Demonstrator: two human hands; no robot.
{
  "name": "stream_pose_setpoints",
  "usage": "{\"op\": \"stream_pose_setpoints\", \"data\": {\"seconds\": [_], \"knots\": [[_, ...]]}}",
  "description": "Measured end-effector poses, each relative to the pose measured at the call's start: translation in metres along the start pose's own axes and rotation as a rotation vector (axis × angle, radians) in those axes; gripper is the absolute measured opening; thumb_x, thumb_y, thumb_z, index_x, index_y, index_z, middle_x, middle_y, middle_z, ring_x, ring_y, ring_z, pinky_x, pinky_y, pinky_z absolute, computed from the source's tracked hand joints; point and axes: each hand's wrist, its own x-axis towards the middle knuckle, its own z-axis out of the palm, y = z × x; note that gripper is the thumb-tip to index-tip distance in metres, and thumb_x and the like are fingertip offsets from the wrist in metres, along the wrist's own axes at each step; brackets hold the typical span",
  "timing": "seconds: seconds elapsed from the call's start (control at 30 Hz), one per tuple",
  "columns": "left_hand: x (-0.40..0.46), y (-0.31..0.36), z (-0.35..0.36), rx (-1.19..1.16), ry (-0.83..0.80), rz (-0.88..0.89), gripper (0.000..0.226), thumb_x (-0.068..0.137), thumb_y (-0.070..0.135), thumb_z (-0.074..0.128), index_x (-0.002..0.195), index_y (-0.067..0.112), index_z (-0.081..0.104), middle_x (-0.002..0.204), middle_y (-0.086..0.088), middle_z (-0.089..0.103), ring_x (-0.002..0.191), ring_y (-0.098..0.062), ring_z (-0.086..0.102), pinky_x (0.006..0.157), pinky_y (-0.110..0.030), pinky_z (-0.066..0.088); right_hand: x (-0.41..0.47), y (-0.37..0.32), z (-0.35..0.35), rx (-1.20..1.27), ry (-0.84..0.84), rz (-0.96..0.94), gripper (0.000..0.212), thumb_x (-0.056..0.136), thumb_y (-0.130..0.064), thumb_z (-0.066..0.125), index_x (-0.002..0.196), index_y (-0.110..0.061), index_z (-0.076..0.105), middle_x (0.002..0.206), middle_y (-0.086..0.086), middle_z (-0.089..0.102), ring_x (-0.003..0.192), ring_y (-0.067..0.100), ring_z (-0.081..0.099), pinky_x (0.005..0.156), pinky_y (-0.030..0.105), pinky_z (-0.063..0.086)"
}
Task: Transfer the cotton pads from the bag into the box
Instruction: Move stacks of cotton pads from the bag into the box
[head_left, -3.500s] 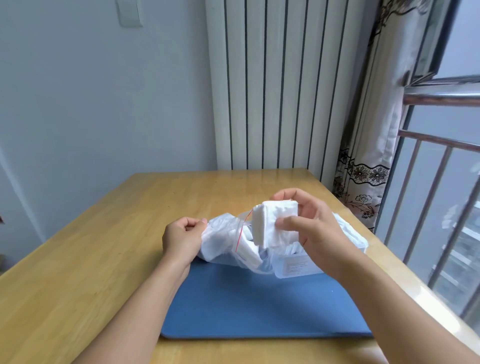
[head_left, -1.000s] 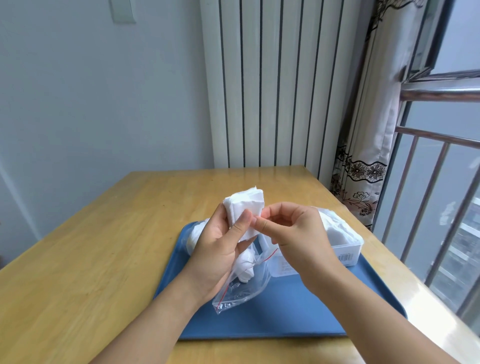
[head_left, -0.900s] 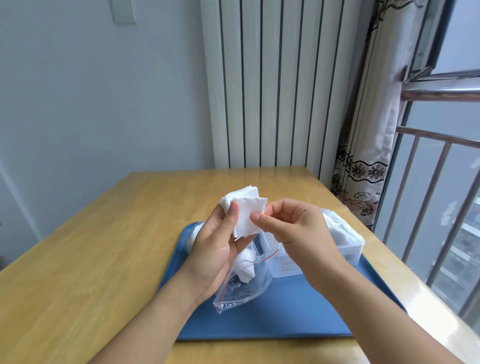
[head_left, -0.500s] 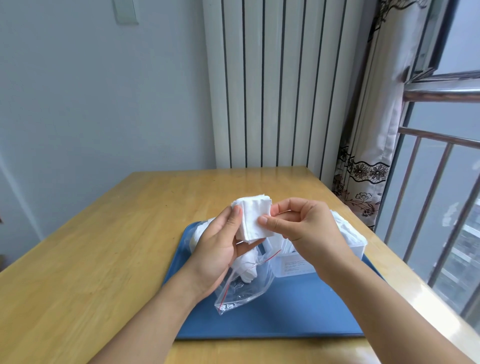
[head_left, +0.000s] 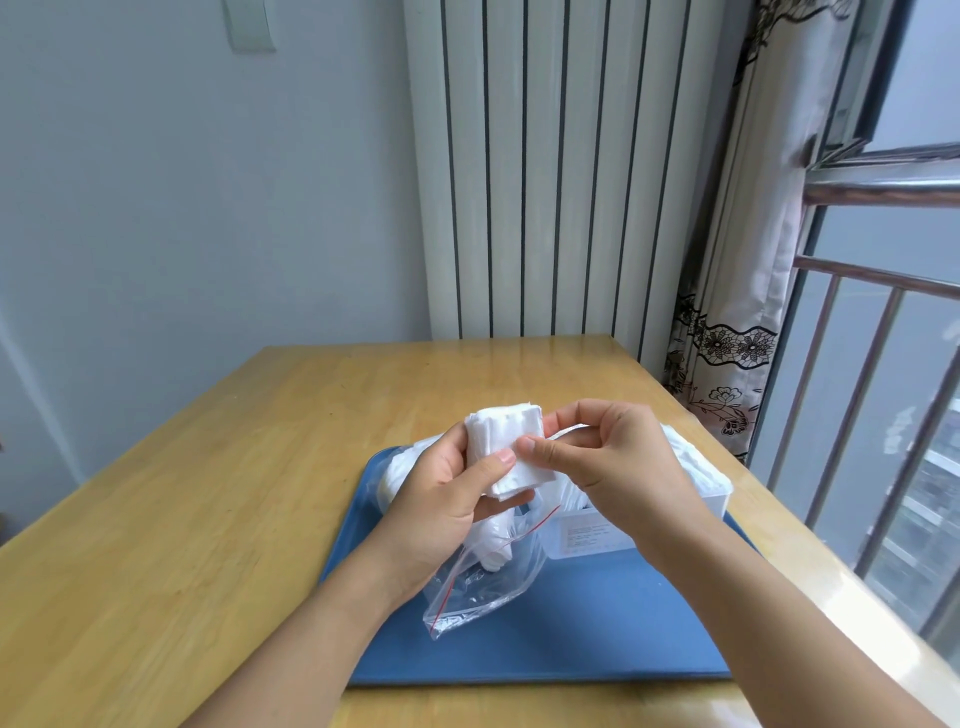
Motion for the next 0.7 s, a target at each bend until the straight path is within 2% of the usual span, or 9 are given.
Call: {"op": "stream_pose_setpoints", "data": {"seconds": [0.07, 0.1, 0.17, 0.2, 0.3, 0.43, 0.5, 0.6, 0.7], "knots": [[0.001, 0.000, 0.000, 0.005, 0.010, 0.009, 0.029, 0.103, 0.006, 0.047, 0.129, 0.010, 0.060, 0.124, -0.012, 0.072, 0.116, -0.027, 0.068, 0.083, -0.030, 0.060, 0.001, 0.003, 0.001, -0.059, 0.077, -0.059, 0.030, 0.079, -0.037, 0.084, 0.101, -0.022, 0.070, 0.081, -0.006, 0.076, 0.055, 0.002, 0.055, 0.051, 0.016, 0.041], [0.001, 0.000, 0.000, 0.015, 0.008, 0.015, 0.029, 0.104, 0.006, 0.045, 0.128, 0.012, 0.060, 0.122, -0.012, 0.072, 0.115, -0.027, 0.069, 0.083, -0.031, 0.060, 0.001, 0.005, 0.002, -0.113, 0.105, -0.111, 0.039, 0.080, -0.047, 0.080, 0.112, -0.030, 0.065, 0.096, -0.013, 0.074, 0.073, 0.000, 0.061, 0.061, 0.016, 0.046], [0.001, 0.000, -0.001, 0.048, -0.014, 0.019, 0.029, 0.106, 0.009, 0.041, 0.125, 0.016, 0.061, 0.117, -0.010, 0.074, 0.108, -0.025, 0.071, 0.082, -0.033, 0.060, -0.001, 0.005, 0.004, -0.187, 0.045, -0.180, 0.053, 0.081, -0.056, 0.073, 0.128, -0.038, 0.055, 0.117, -0.019, 0.065, 0.103, -0.001, 0.060, 0.074, 0.017, 0.051], [0.000, 0.000, -0.002, 0.066, -0.026, 0.021, 0.026, 0.107, 0.012, 0.041, 0.123, 0.017, 0.060, 0.115, -0.011, 0.074, 0.104, -0.024, 0.072, 0.082, -0.035, 0.060, -0.002, 0.005, 0.005, -0.190, -0.024, -0.179, 0.052, 0.084, -0.053, 0.072, 0.130, -0.037, 0.056, 0.120, -0.018, 0.064, 0.107, 0.001, 0.060, 0.074, 0.016, 0.053], [-0.001, -0.004, -0.004, 0.183, -0.057, 0.067, 0.030, 0.099, 0.031, 0.047, 0.129, 0.031, 0.051, 0.116, -0.009, 0.071, 0.105, -0.023, 0.071, 0.087, -0.037, 0.056, 0.001, 0.005, 0.004, -0.112, -0.157, -0.120, 0.034, 0.089, -0.034, 0.076, 0.121, -0.026, 0.068, 0.107, -0.007, 0.075, 0.093, 0.012, 0.072, 0.069, 0.017, 0.054], [-0.006, -0.002, -0.005, 0.416, -0.105, 0.183, 0.052, 0.095, 0.033, 0.042, 0.144, 0.040, 0.024, 0.118, 0.020, 0.066, 0.118, -0.002, 0.060, 0.096, -0.011, 0.042, 0.007, 0.006, -0.007, -0.052, -0.273, -0.030, 0.042, 0.080, -0.036, 0.084, 0.119, -0.025, 0.071, 0.106, 0.001, 0.077, 0.094, 0.015, 0.073, 0.081, 0.027, 0.053], [-0.008, -0.004, -0.004, 0.503, -0.128, 0.226, 0.056, 0.098, 0.034, 0.042, 0.148, 0.040, 0.018, 0.118, 0.024, 0.065, 0.119, -0.003, 0.058, 0.096, -0.011, 0.042, 0.007, 0.004, -0.014, -0.054, -0.367, -0.039, 0.032, 0.083, -0.028, 0.082, 0.113, -0.017, 0.075, 0.106, 0.010, 0.077, 0.097, 0.024, 0.073, 0.087, 0.035, 0.053], [-0.009, -0.006, -0.002, 0.568, -0.071, 0.284, 0.058, 0.092, 0.047, 0.047, 0.144, 0.049, 0.022, 0.115, 0.022, 0.068, 0.110, -0.009, 0.064, 0.091, -0.019, 0.048, 0.007, -0.003, -0.024, -0.040, -0.433, -0.029, 0.021, 0.088, -0.016, 0.077, 0.105, -0.003, 0.075, 0.099, 0.022, 0.076, 0.086, 0.023, 0.071, 0.080, 0.030, 0.052], [-0.009, -0.005, -0.002, 0.691, -0.003, 0.386, 0.055, 0.089, 0.053, 0.051, 0.142, 0.043, 0.039, 0.120, 0.026, 0.063, 0.122, -0.002, 0.057, 0.101, -0.022, 0.045, 0.015, -0.004, -0.039, -0.038, -0.257, -0.017, 0.012, 0.091, -0.014, 0.073, 0.093, -0.002, 0.074, 0.080, 0.008, 0.073, 0.078, 0.017, 0.068, 0.077, 0.029, 0.054]]}}
